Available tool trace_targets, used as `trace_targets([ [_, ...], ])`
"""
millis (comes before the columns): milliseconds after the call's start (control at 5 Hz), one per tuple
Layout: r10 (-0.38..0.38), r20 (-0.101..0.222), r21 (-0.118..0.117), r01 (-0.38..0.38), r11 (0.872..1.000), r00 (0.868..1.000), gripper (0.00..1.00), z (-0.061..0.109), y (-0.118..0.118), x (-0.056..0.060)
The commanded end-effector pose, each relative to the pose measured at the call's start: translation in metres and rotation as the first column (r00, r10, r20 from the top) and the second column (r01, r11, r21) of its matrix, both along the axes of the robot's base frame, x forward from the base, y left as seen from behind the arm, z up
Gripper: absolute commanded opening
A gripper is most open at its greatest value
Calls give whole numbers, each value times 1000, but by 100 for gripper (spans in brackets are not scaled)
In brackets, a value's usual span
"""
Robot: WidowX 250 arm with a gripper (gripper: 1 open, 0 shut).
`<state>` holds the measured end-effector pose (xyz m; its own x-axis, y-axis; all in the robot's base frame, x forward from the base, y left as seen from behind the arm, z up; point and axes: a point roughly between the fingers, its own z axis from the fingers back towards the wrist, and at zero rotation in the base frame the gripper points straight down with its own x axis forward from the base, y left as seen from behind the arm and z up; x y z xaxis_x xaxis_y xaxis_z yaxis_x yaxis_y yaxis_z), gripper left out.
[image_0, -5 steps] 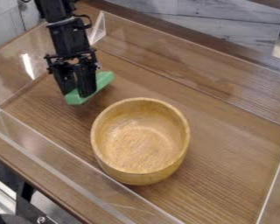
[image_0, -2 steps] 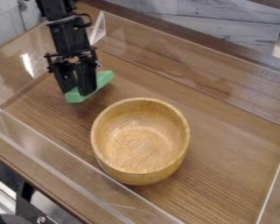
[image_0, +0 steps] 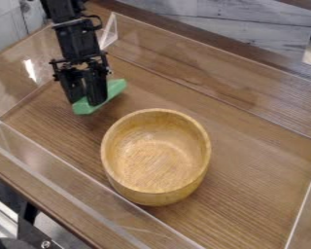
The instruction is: Remove the green block from inside the brown bowl and put it on the table
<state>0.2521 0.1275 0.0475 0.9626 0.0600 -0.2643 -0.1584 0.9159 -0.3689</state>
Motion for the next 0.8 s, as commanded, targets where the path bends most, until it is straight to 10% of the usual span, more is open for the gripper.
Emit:
trace_targets([
  [0, 0, 45, 30, -2, 1000, 999, 0, 15, 7, 9],
  [600, 6, 26, 22, -6, 1000, 1000, 0, 17, 8, 10],
])
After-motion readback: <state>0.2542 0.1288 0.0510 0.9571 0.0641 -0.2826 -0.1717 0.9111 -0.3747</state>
